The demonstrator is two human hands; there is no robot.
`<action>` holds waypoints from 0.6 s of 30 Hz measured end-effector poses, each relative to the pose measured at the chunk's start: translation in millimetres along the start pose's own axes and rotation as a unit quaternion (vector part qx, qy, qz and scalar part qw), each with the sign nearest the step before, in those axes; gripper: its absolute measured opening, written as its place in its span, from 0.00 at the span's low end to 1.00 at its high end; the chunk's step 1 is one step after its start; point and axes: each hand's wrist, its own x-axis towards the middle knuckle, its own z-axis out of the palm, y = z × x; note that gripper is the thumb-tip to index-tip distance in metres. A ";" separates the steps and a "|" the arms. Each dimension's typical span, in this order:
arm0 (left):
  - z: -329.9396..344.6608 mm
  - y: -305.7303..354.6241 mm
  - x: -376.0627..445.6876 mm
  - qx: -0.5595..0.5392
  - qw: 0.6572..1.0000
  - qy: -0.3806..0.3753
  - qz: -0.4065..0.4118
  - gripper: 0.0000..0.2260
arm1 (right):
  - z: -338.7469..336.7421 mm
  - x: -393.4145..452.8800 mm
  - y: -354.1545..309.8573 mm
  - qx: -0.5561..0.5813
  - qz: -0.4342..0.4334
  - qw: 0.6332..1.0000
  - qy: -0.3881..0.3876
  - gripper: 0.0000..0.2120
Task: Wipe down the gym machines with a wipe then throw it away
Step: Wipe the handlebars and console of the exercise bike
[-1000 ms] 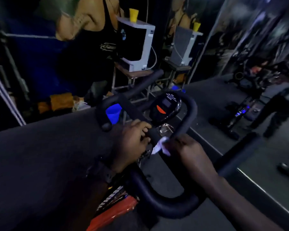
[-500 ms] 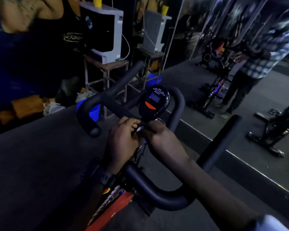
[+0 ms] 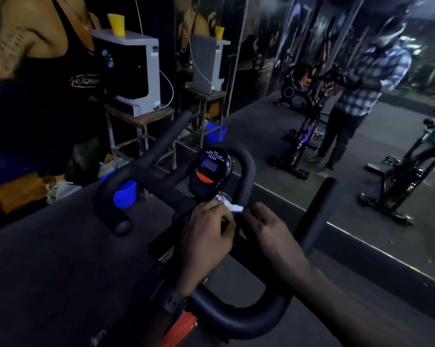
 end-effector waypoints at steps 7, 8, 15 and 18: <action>7.8 1.5 17.8 -0.016 0.999 -0.029 -0.027 0.11 | -10.3 81.3 40.8 0.079 0.197 0.960 0.181 0.04; 7.6 1.1 20.9 -0.020 0.999 -0.031 -0.027 0.12 | -3.8 71.3 34.1 0.142 0.237 0.943 0.187 0.04; 7.9 -6.2 23.6 -0.039 0.998 -0.023 -0.046 0.13 | 13.8 39.4 18.2 0.519 0.421 0.743 0.050 0.11; 9.2 -7.8 27.0 -0.045 0.997 -0.025 -0.052 0.13 | 9.0 64.9 25.8 0.607 0.423 0.672 0.031 0.11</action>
